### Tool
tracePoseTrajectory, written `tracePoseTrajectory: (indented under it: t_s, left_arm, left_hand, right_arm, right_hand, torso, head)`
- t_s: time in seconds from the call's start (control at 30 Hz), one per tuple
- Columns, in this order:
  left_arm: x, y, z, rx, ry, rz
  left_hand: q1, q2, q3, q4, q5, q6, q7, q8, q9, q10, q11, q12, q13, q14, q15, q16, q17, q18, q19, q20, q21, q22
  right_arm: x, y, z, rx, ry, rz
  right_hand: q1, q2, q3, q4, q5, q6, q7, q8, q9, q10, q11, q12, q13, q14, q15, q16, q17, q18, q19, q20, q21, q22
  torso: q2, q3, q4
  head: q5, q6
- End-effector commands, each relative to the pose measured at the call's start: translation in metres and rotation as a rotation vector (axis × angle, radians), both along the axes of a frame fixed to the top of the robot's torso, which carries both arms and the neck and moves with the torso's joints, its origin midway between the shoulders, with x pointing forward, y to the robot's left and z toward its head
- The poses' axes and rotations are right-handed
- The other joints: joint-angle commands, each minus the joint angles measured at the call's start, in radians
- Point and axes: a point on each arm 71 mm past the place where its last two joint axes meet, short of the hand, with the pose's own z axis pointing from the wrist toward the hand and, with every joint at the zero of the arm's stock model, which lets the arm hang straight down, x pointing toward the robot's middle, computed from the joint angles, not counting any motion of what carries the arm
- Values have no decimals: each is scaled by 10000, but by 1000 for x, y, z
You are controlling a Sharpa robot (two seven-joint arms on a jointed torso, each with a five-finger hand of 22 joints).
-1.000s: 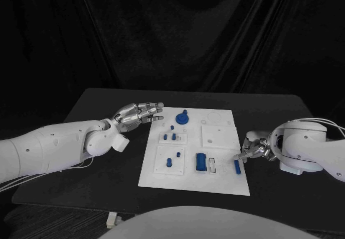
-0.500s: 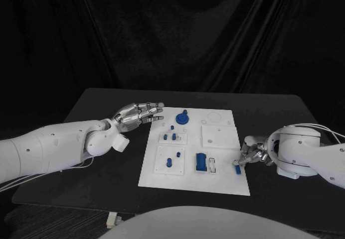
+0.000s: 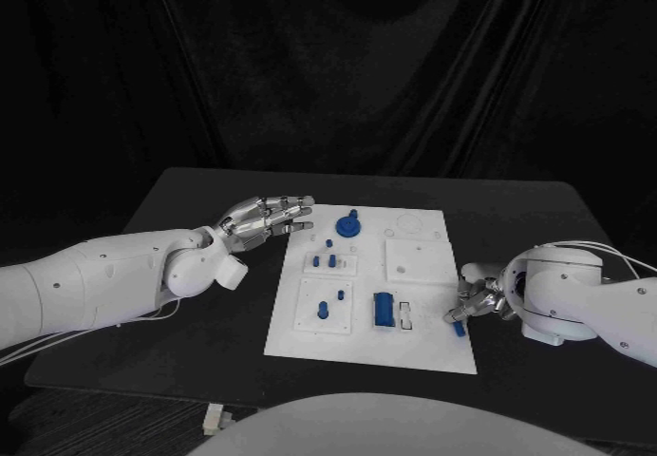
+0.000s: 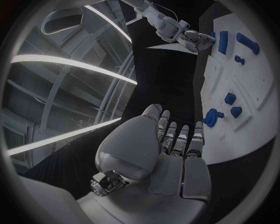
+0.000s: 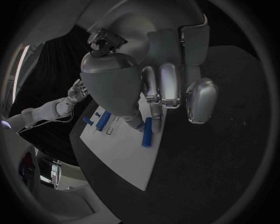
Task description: Assemble the parts on the task board
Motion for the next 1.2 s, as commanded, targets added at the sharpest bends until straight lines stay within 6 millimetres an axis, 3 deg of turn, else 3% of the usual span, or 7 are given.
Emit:
tracePoseTrajectory:
  t_s: [0.03, 0.1, 0.17, 0.23, 0.43, 0.83, 1.2]
  left_arm:
    - [-1, -1, 0, -189, -26, -51]
    - [-1, -1, 0, -190, -19, -51]
    - [-1, -1, 0, -189, -10, -52]
    - [-1, -1, -1, -186, -3, -50]
    - [-1, -1, -1, -180, 12, -47]
    - [-2, -1, -2, -157, 36, -41]
    - [-2, -1, -2, -165, 37, -43]
  left_hand:
    - [9, -16, 48, -11, 69, 13, 35, 64, -7, 84, -6, 58, 14, 83, -12, 50, 11, 102, 56, 23, 47, -9]
    - [9, -16, 48, -11, 69, 13, 35, 64, -7, 84, -6, 58, 14, 83, -12, 50, 11, 102, 56, 23, 47, -9]
    - [9, -16, 48, -11, 69, 13, 35, 64, -7, 84, -6, 58, 14, 83, -12, 50, 11, 102, 56, 23, 47, -9]
    - [9, -16, 48, -11, 69, 13, 35, 64, -7, 84, -6, 58, 14, 83, -12, 50, 11, 102, 56, 23, 47, -9]
    - [13, -13, 66, -16, 77, 6, 38, 62, -8, 85, -1, 57, 13, 83, -10, 52, 10, 101, 54, 22, 46, -15]
    - [16, -9, 80, -19, 84, 13, 40, 63, -8, 100, 3, 82, 17, 91, -9, 60, 12, 100, 55, 22, 46, -17]
    - [18, -7, 100, -24, 91, 19, 48, 65, -7, 116, 15, 98, 20, 97, -11, 66, 12, 100, 57, 22, 47, -19]
  right_arm:
    - [-2, -1, -5, -19, -122, -176]
    - [-3, -1, -5, 52, -164, -171]
    - [-3, 1, -5, 161, -228, -158]
    - [-3, 2, -4, 286, -299, -138]
    - [-6, 7, 1, 1060, -435, -292]
    - [-1, 23, 22, 3215, 667, -1528]
    - [2, 36, 17, 3530, 1548, -1686]
  right_hand:
    - [722, 143, 690, -814, 108, -85, 30, -192, -189, 1059, 37, 26, 2632, 711, -6, -50, 950, 72, -71, 1, -40, 1483]
    - [803, 80, 993, -1145, 734, -80, 163, -237, -191, 1059, 151, 26, 2632, 724, 85, -14, 1005, 47, -42, 63, 45, 1512]
    - [758, 53, 1129, -1266, 917, -80, 205, -261, -192, 1059, 188, 26, 2632, 724, 124, -10, 1008, 49, -42, 96, 45, 1514]
    - [682, -8, 1407, -1483, 1475, -99, 264, -314, -201, 1059, 238, 26, 2632, 721, 160, -12, 1000, 52, -45, 136, 49, 1517]
    - [87, -152, 2431, -1991, 2690, -49, 325, -408, -191, 1059, 284, 26, 2632, 736, 205, 49, 1077, 31, -6, 186, 249, 1563]
    - [-348, -117, 2903, -2098, 3066, -46, 316, -417, -131, 1059, 274, 26, 2632, 767, 194, 137, 1192, -25, 89, 179, 586, 1640]
    - [-561, -79, 2965, -2049, 2912, -107, 317, -427, -95, 1059, 279, 26, 2632, 767, 201, 140, 1182, -31, 95, 186, 636, 1645]
  torso:
    - [2, 1, 0]
    - [-1, 0, -1]
    - [-1, 2, 4]
    - [2, 2, 4]
    - [0, 0, 3]
    - [-7, 5, 1]
    - [1, 0, 9]
  head:
    - [31, 1]
    - [50, 1]
    - [46, 1]
    - [43, 1]
    - [59, 1]
    - [6, 1]
    - [23, 1]
